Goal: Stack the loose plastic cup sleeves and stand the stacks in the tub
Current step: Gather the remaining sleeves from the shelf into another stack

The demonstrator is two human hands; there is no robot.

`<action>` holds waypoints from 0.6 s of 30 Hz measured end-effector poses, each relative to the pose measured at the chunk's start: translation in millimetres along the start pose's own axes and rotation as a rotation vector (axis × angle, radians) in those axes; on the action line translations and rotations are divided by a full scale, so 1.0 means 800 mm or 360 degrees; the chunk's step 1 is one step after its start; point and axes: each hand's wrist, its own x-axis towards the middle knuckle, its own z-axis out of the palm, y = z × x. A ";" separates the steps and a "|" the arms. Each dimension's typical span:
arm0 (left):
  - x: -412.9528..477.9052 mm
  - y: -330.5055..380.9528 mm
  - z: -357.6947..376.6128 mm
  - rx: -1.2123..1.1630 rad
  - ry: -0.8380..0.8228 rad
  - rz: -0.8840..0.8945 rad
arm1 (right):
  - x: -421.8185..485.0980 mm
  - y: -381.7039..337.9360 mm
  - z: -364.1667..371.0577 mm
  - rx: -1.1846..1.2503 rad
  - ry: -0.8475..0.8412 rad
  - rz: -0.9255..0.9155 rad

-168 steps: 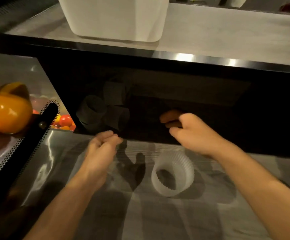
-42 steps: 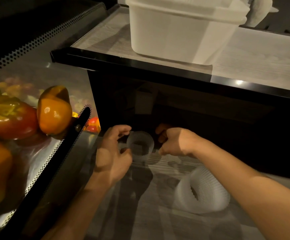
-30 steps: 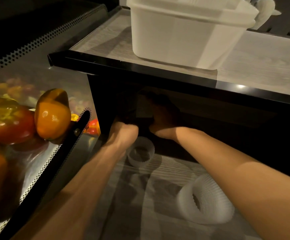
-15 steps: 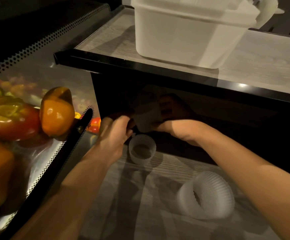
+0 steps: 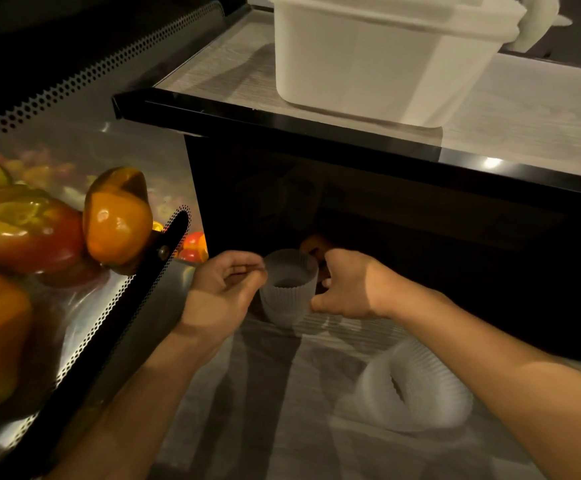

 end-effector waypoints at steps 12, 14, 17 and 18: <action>0.047 -0.012 0.000 0.0083 0.0101 -0.0212 | 0.045 -0.006 -0.021 0.0124 0.0016 -0.0060; 0.061 -0.011 0.003 0.0148 0.0129 -0.0262 | 0.061 -0.015 -0.021 0.0051 0.0201 -0.0222; 0.082 -0.010 0.019 0.0196 0.0175 -0.0345 | 0.090 -0.036 -0.022 -0.0256 0.0490 -0.0439; 0.090 -0.013 0.024 0.0212 0.0172 -0.0322 | 0.101 -0.041 -0.022 -0.0321 0.0531 -0.0487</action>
